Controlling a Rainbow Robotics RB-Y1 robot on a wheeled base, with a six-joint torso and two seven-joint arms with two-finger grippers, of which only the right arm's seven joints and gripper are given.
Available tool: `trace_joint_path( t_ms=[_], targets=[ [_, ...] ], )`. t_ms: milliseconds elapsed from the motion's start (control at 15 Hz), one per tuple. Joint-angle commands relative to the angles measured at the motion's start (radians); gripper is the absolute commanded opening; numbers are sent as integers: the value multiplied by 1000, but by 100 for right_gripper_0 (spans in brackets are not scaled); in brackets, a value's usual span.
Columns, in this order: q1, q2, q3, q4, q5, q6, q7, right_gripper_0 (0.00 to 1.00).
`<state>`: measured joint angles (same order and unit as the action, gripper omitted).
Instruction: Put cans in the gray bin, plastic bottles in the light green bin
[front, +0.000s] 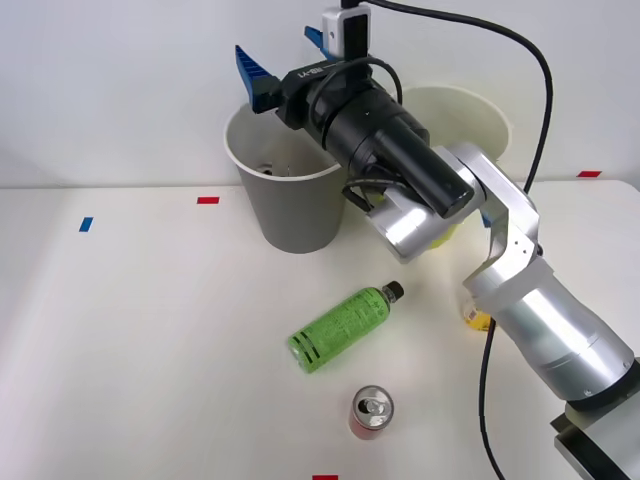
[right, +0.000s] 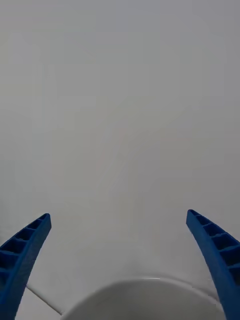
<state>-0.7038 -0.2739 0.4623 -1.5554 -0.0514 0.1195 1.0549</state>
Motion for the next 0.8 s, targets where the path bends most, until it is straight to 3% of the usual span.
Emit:
trace_joint_path(
  t_ms=[67, 533, 800],
  targets=[
    [49, -39, -1, -20, 13, -110, -3, 100],
    [325, -142, -17, -324, 24, -143, -6, 100],
    [570, -228, -65, -505, 24, -202, -7, 100]
  ],
)
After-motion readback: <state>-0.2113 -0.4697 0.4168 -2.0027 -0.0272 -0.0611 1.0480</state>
